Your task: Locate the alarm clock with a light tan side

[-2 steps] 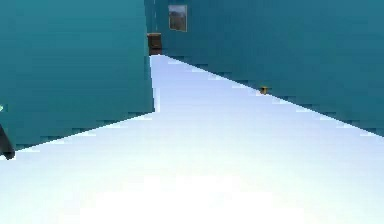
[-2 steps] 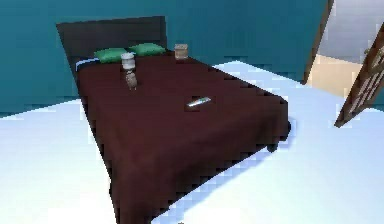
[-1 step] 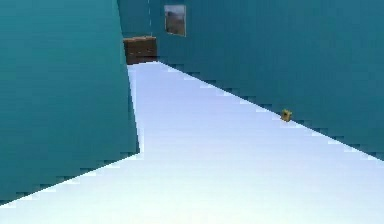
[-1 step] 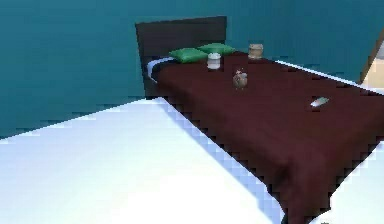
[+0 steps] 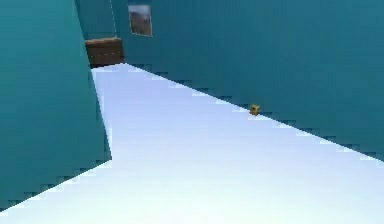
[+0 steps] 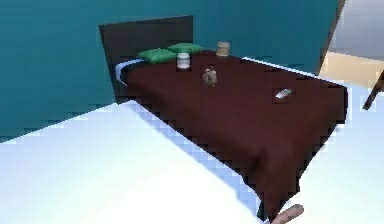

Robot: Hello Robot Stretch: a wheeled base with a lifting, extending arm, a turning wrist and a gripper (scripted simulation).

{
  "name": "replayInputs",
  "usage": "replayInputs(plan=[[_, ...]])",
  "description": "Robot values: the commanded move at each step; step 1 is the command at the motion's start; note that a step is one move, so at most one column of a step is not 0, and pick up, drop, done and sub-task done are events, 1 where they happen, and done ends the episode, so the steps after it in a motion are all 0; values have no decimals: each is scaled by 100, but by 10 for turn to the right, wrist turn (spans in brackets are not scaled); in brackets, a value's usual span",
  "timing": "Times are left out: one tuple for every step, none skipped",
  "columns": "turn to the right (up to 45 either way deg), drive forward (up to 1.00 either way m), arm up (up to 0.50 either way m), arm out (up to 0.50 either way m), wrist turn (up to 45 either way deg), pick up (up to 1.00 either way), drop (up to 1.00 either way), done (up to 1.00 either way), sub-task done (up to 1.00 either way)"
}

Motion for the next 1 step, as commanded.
replayInputs(plan=[[0,10,0,0,0,0,0,0,0]])
